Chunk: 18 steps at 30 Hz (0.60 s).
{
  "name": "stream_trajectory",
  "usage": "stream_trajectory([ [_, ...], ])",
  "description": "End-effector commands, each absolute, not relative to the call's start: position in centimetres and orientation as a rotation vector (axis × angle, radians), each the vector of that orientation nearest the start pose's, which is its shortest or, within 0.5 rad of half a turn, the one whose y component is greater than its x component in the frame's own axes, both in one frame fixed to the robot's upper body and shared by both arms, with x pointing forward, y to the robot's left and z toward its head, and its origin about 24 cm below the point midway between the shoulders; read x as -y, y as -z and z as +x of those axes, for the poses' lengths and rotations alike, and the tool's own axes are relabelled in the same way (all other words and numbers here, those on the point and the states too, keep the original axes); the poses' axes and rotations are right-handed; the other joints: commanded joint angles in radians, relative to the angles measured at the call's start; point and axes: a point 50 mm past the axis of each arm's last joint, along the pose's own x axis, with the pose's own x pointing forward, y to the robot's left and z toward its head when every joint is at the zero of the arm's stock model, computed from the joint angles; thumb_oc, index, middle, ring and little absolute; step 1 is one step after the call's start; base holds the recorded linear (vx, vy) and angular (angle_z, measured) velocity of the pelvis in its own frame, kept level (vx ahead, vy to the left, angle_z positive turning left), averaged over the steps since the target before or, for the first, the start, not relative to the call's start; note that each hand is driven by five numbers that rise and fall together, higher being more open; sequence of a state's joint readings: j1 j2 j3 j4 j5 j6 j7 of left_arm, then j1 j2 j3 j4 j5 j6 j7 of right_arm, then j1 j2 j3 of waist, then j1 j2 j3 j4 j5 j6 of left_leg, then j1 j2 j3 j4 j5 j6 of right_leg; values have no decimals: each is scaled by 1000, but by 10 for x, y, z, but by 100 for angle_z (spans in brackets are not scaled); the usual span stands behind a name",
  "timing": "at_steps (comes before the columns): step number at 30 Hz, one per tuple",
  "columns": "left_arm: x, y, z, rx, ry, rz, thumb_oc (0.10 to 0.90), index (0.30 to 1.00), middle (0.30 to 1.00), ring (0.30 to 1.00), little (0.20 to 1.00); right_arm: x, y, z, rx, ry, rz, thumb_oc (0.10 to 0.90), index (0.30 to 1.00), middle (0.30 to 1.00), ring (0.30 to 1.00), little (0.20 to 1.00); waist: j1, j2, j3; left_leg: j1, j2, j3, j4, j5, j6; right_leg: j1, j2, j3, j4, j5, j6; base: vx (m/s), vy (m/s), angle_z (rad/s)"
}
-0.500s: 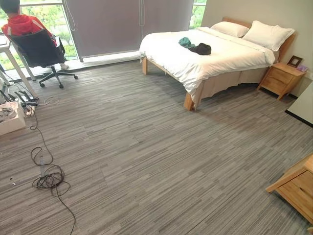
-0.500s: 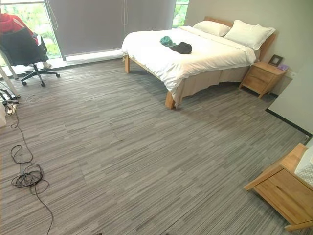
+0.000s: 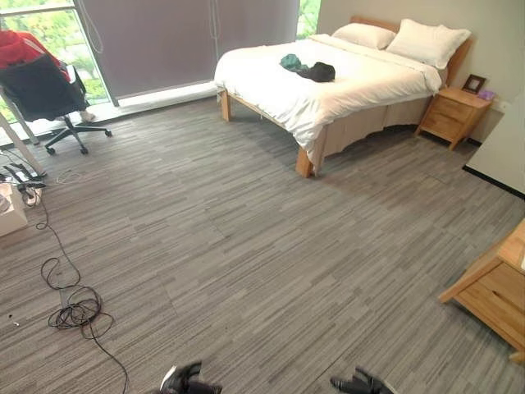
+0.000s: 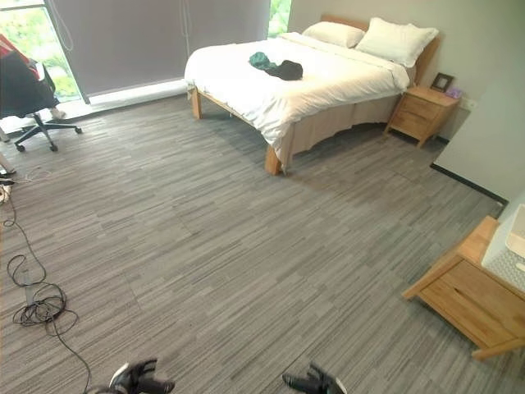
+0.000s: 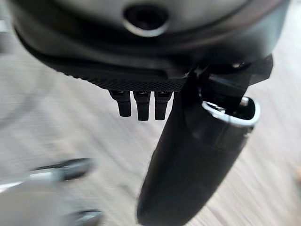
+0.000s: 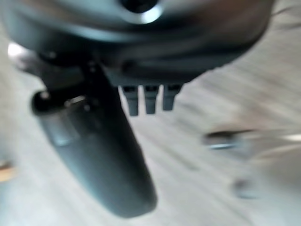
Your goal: Pick up bed clothes into laundry basket.
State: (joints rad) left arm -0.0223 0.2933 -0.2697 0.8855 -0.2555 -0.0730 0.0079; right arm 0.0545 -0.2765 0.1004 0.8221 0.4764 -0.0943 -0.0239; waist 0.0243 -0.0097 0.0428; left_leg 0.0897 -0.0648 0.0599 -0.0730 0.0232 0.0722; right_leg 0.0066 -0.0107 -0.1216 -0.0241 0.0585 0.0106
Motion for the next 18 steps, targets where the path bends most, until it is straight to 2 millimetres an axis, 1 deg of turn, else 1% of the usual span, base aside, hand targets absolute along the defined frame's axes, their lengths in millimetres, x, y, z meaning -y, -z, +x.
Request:
stream_trajectory([
  [1,-210,62,244,-454,10,181,800,900,900,900,900,261,57,217,-432,234,-86,800,900,900,900,900,1,-2,-45,-49,29,-43,-14,29,-75,16,-84,48,-13,46,112,0,0,0],
  [3,-211,37,255,-326,2,183,800,900,900,900,900,259,40,224,-344,221,-104,800,900,900,900,900,3,-4,-41,-49,29,-43,-14,29,-73,18,-85,49,-13,45,113,0,0,0],
  [4,-212,25,256,-264,-12,159,800,900,900,900,900,256,30,226,-293,199,-124,800,900,900,900,900,4,-6,-39,-48,28,-42,-14,28,-73,18,-85,50,-14,45,113,0,0,0],
  [6,-216,17,253,-218,-43,148,800,900,900,900,900,254,25,224,-268,181,-140,800,900,900,900,900,6,-11,-38,-44,29,-38,-14,24,-72,21,-86,51,-17,45,113,17,2,-1],
  [7,-216,12,252,-190,-58,150,800,900,900,900,900,253,26,222,-267,174,-143,800,900,900,900,900,8,-14,-38,-42,29,-37,-14,23,-71,25,-85,52,-20,44,113,37,0,-4],
  [9,-217,16,246,-196,-102,80,800,900,900,900,900,249,35,216,-310,152,-143,800,900,900,900,900,11,-20,-36,-38,31,-35,-14,21,-70,30,-85,54,-24,43,113,30,-5,-7],
  [11,-220,21,239,-225,-132,62,800,900,900,900,900,246,41,210,-341,141,-144,800,900,900,900,900,13,-23,-31,-35,32,-34,-14,18,-69,33,-84,55,-25,41,112,27,-5,-10],
  [16,-229,27,226,-257,-157,77,800,900,900,900,900,242,39,204,-327,115,-132,800,900,900,900,900,11,-26,-20,-31,35,-25,-14,13,-68,35,-86,65,-26,39,113,33,10,-4],
  [18,-232,26,224,-258,-159,93,800,900,900,900,900,242,38,202,-327,103,-149,800,900,900,900,900,10,-27,-16,-31,35,-22,-14,10,-67,34,-86,69,-27,38,114,31,9,-8],
])
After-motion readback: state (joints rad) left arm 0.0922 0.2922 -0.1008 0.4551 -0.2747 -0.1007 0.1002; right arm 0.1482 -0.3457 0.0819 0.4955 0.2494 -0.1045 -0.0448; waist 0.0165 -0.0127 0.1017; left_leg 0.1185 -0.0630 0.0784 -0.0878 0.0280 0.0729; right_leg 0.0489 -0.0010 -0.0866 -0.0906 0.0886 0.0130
